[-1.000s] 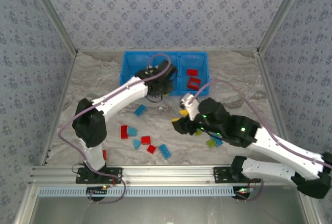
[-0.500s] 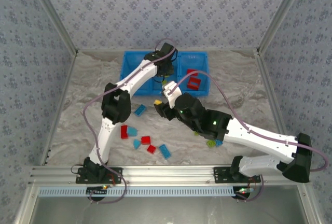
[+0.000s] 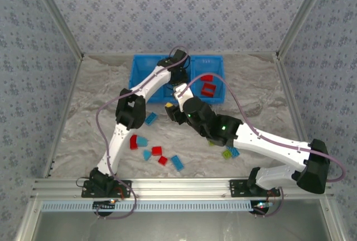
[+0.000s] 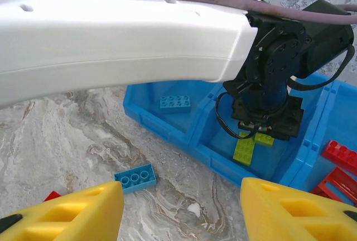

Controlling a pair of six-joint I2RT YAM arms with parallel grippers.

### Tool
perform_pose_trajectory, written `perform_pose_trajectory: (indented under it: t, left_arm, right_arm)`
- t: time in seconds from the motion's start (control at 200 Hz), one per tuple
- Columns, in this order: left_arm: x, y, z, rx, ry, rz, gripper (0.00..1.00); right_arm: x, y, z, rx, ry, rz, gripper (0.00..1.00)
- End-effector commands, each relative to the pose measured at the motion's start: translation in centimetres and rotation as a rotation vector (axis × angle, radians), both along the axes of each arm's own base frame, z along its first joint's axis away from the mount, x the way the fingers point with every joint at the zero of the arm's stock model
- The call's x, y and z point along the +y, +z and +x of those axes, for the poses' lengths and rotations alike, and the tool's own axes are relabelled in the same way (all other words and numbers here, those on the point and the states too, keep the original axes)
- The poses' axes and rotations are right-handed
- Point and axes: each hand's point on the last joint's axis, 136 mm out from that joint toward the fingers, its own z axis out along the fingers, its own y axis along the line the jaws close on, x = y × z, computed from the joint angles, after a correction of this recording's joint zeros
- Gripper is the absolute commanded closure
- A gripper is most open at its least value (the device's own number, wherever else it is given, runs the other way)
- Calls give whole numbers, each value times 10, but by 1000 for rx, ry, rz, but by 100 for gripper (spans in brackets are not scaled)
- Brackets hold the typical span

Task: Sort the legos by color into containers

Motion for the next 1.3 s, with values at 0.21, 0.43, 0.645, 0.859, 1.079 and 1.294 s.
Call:
perform_pose_trajectory:
  t: [0.21, 0.43, 0.645, 0.859, 1.079, 1.294]
  left_arm:
    - [-5, 17, -2, -5, -14, -41, 52]
    - [-2, 55, -3, -57, -18, -49, 47]
    - [40, 152, -33, -178, 99, -33, 47]
    - [156, 203, -137, -276, 363, 27, 45]
    - [237, 227, -262, -351, 390, -44, 45]
    - [266, 255, -341, -461, 299, -267, 44]
  right_arm:
    - [4, 1, 1, 32, -1, 44, 40]
    - [8, 4, -12, 37, 83, 61, 40]
    - [21, 12, -41, 54, 262, 113, 40]
    - [47, -20, -66, 173, 354, 170, 40]
    - [111, -82, -93, 387, 464, 155, 41]
    - [183, -141, -120, 557, 564, 93, 40]
